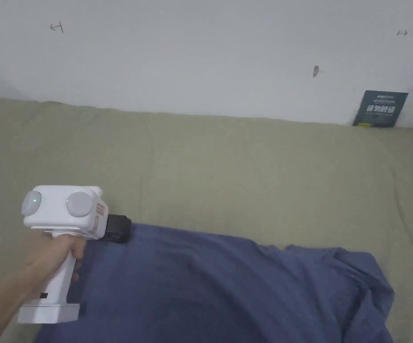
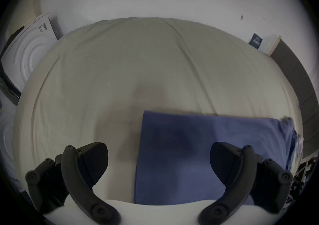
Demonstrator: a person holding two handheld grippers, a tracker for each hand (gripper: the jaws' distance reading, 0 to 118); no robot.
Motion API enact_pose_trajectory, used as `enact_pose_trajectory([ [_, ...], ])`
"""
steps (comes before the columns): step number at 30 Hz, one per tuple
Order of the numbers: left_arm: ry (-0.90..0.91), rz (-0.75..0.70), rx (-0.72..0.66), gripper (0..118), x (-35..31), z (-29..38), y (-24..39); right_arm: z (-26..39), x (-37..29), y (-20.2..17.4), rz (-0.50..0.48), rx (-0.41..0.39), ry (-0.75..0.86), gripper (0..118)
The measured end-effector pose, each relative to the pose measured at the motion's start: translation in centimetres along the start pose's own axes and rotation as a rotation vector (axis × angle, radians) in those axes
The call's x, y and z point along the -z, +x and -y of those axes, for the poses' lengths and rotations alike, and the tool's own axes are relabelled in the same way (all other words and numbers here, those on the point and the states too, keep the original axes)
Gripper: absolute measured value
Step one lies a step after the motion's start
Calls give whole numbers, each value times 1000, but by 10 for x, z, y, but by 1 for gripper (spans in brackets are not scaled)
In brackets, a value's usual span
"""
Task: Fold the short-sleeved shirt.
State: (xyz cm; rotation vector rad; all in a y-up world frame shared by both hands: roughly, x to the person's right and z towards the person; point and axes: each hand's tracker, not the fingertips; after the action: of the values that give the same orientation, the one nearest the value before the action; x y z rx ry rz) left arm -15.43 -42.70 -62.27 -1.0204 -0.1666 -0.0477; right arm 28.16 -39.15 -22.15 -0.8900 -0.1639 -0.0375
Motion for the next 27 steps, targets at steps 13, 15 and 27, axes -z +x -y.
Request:
enact_pose_trajectory([
  [13,-13,3,85,2,-19,3,6,-75,51,16,30,-2,11,0],
  [15,-11,-2,84,2,-23,5,12,-98,70,26,35,5,2,0],
  [27,-16,15,65,2,-15,3,11,-158,166,40,-5,129,-196,97],
])
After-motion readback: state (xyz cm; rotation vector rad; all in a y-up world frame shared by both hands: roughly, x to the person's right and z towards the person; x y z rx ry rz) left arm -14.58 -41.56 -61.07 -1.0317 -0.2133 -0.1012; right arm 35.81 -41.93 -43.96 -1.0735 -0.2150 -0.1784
